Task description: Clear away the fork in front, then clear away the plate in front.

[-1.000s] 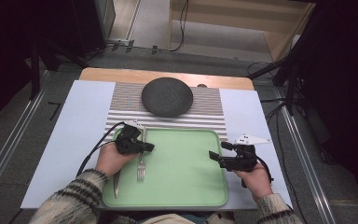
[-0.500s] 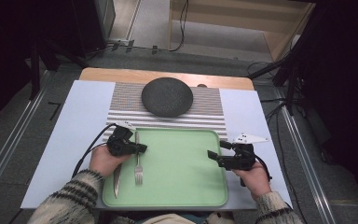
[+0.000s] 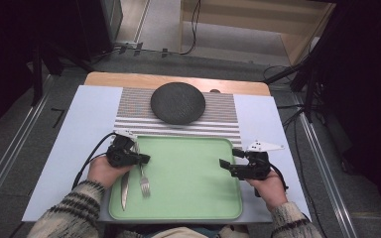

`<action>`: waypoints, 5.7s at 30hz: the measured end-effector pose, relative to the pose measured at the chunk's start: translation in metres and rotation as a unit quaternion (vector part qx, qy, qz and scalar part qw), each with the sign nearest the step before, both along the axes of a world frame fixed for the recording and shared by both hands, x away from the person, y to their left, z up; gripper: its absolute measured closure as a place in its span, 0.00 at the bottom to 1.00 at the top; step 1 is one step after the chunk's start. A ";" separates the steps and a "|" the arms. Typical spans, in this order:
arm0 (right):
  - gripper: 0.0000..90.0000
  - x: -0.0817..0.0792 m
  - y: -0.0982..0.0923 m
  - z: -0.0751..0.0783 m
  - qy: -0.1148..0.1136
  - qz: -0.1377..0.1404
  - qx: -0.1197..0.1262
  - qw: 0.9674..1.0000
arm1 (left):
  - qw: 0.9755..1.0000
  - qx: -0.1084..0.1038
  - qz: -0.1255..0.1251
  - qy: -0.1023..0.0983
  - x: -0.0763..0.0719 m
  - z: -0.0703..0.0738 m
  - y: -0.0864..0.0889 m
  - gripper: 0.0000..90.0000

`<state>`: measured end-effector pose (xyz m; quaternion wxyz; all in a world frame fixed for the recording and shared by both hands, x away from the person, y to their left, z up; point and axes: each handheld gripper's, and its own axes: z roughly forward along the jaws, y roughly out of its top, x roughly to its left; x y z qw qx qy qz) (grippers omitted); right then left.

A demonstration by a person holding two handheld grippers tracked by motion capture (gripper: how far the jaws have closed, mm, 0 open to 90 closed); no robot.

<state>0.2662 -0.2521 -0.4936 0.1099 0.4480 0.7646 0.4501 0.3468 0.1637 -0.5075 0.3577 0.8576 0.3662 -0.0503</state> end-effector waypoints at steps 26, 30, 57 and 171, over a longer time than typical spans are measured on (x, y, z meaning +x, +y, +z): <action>0.27 -0.006 -0.002 -0.002 0.003 0.016 -0.006 1.000 | 0.999 -0.021 0.014 0.020 0.000 0.001 0.017 0.87; 0.27 -0.006 -0.001 -0.002 0.005 0.023 -0.004 1.000 | 0.999 -0.037 0.019 0.016 0.001 0.005 0.019 0.78; 0.24 -0.004 -0.002 -0.005 0.003 0.050 -0.009 0.999 | 0.993 -0.086 0.049 -0.066 -0.018 0.035 0.047 0.40; 0.23 -0.013 -0.013 -0.007 0.016 0.015 0.006 1.000 | 0.706 0.218 -0.283 -0.611 0.066 -0.008 -0.113 0.97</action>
